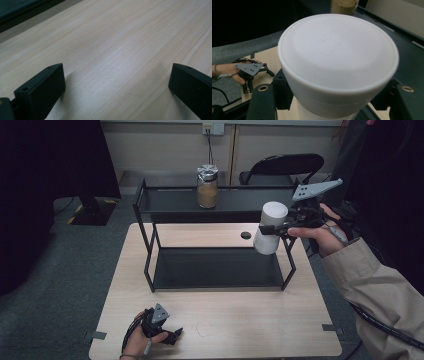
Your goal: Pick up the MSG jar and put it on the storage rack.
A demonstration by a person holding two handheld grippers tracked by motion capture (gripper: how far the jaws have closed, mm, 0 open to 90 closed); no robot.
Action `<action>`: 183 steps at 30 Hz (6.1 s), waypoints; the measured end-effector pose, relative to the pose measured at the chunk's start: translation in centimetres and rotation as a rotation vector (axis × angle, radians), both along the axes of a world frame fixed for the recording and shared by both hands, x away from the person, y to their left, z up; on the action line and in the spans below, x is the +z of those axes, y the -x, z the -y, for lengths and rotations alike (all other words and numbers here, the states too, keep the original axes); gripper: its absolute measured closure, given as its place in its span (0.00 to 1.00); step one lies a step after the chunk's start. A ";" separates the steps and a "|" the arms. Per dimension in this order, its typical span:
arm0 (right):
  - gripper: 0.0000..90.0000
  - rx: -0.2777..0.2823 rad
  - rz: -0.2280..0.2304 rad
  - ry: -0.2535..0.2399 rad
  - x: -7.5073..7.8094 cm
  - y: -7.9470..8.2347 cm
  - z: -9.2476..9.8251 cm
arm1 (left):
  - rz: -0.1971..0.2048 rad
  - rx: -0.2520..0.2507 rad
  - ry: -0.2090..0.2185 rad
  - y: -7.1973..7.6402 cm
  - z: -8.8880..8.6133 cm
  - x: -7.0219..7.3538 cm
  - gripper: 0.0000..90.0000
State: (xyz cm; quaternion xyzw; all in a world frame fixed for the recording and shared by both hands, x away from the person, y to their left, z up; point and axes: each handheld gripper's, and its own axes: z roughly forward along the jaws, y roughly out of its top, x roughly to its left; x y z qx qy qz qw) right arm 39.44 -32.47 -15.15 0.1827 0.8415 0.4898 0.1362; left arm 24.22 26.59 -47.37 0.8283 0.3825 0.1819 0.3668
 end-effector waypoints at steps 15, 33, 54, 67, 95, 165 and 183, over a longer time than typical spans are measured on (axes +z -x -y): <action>0.39 -0.063 0.029 -0.008 3.8 -1.0 -2.0 | 0.000 0.000 0.000 0.0 0.0 0.0 0.00; 0.39 -0.152 0.039 -0.004 5.7 -3.7 -5.1 | 0.000 -0.001 0.001 0.0 0.0 0.0 0.00; 0.39 -0.275 0.028 0.008 4.9 -7.2 -7.2 | 0.000 -0.005 0.000 -0.1 -0.1 0.0 0.00; 0.39 -0.287 0.021 -0.019 4.1 -7.7 -6.8 | 0.000 -0.006 0.000 -0.1 -0.1 0.0 0.00; 0.00 -0.296 0.060 -0.056 1.3 -4.9 -5.3 | 0.001 -0.005 0.000 -0.1 0.0 0.0 0.00; 0.00 -0.141 0.005 -0.090 -19.1 6.1 3.4 | 0.002 0.001 -0.001 0.0 0.1 0.0 0.00; 0.00 -0.147 -0.019 -0.079 -24.4 7.1 4.3 | 0.002 0.002 -0.001 0.0 0.1 0.0 0.00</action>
